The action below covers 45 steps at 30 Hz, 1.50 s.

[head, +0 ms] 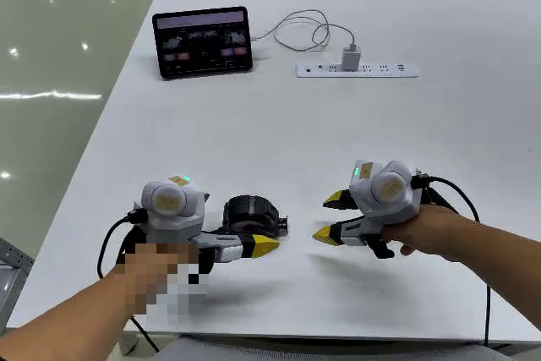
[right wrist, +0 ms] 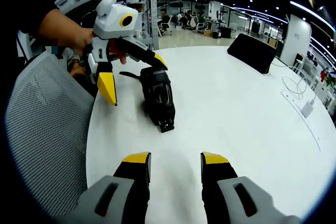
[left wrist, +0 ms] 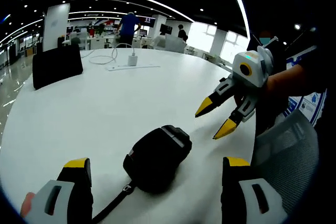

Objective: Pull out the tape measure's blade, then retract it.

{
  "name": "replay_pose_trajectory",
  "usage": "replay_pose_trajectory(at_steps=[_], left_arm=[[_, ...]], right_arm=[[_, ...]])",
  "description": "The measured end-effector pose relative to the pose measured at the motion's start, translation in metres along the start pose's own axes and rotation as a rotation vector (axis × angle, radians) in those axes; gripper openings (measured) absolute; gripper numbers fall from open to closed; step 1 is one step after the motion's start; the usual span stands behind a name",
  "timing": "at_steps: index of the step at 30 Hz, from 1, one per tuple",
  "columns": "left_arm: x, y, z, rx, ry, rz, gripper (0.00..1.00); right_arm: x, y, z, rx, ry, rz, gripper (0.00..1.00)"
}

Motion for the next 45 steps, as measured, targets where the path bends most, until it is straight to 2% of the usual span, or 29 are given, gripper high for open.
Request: replay_pose_trajectory(at_steps=[6,9,11,14,17,22,26,30,36,42,45], left_arm=[[-0.011,-0.008,0.006,0.013,-0.001,-0.007,1.00],[-0.018,-0.008,0.006,0.023,0.017,-0.013,1.00],[-0.023,-0.014,0.006,0.028,0.035,-0.025,1.00],[-0.029,-0.018,0.008,0.037,0.020,-0.027,1.00],[-0.038,-0.017,0.006,0.049,0.028,-0.028,1.00],[-0.046,-0.015,0.006,0.062,0.017,-0.027,1.00],[-0.052,-0.021,0.011,0.053,-0.001,-0.042,1.00],[-0.061,-0.026,0.013,0.046,0.000,-0.049,1.00],[-0.071,-0.027,0.015,0.042,-0.003,-0.048,1.00],[-0.072,-0.027,0.018,0.028,-0.007,-0.049,1.00],[-0.073,-0.028,0.020,0.016,-0.003,-0.049,1.00]], right_arm=[[-0.025,0.003,0.018,0.048,0.024,0.054,0.39],[-0.039,0.004,0.028,0.082,0.035,0.086,0.41],[-0.049,0.005,0.036,0.104,0.045,0.111,0.42],[-0.062,0.006,0.049,0.130,0.050,0.140,0.45],[-0.077,0.007,0.062,0.160,0.053,0.171,0.47],[-0.097,0.009,0.080,0.198,0.051,0.210,0.51],[-0.113,0.007,0.095,0.236,0.047,0.226,0.54],[-0.126,0.003,0.110,0.238,0.018,0.233,0.58],[-0.147,0.001,0.127,0.249,-0.008,0.258,0.65],[-0.166,-0.002,0.141,0.309,0.013,0.273,0.75],[-0.174,0.000,0.141,0.343,0.033,0.282,0.78]])
Point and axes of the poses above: the centre of the closed fingertips' face, and the gripper's own axes: x roughly forward along the fingers, y roughly to its right, z roughly out of its underside, the point moved 5 cm from there along -x, roughly backward along the fingers, and after that the axes turned 3 degrees about x, right-handed, at the moved point
